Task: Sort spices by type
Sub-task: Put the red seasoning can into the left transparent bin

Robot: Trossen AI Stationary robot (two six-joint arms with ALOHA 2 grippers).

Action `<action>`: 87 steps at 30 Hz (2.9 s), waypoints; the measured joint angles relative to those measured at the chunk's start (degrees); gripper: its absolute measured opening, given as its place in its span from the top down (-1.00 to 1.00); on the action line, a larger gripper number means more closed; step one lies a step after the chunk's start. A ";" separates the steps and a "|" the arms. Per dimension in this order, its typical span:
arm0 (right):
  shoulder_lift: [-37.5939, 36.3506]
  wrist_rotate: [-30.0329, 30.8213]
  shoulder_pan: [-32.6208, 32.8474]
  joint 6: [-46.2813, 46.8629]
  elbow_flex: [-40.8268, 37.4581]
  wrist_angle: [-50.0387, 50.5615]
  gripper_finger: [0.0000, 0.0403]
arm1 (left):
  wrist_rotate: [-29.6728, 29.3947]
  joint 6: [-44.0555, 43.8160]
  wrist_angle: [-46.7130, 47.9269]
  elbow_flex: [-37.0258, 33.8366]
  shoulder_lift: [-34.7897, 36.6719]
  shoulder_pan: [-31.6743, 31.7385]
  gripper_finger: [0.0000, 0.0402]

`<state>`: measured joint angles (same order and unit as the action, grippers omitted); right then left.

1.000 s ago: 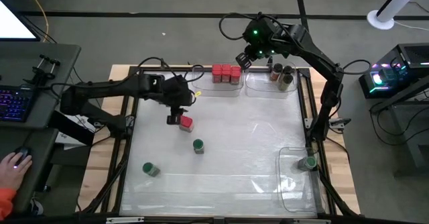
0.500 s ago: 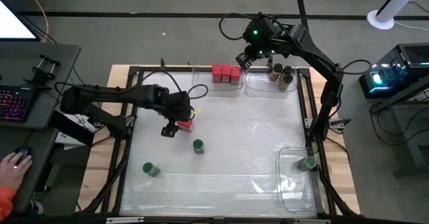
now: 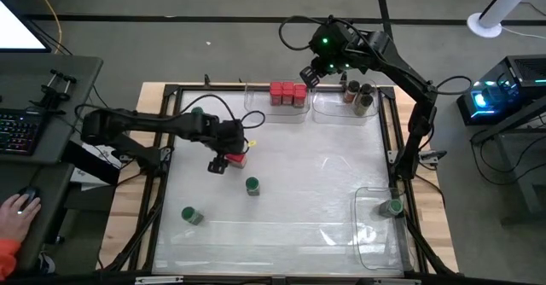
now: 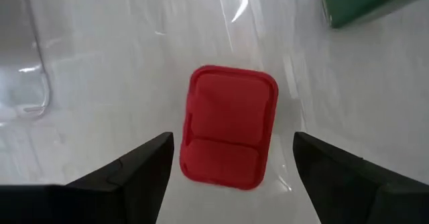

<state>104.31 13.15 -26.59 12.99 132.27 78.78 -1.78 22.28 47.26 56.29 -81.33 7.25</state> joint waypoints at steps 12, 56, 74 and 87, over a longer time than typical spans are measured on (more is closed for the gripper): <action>0.00 0.08 0.00 1.36 -0.01 -0.33 1.00 | -0.44 1.99 -1.41 0.00 -8.98 0.26 -0.46; 0.00 -0.01 0.41 5.03 -0.02 2.36 1.00 | 0.88 -50.42 -9.44 32.26 -27.15 30.45 0.09; 0.00 0.23 1.14 4.52 0.00 1.96 1.00 | -9.79 -57.80 -6.95 32.30 -26.05 29.10 0.09; 0.00 0.22 1.14 4.68 -0.01 1.95 1.00 | -6.41 -60.69 -8.56 32.30 -31.42 28.96 0.08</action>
<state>104.31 13.37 -25.45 17.67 132.26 80.73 -8.19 -38.41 38.71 88.60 -112.74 36.21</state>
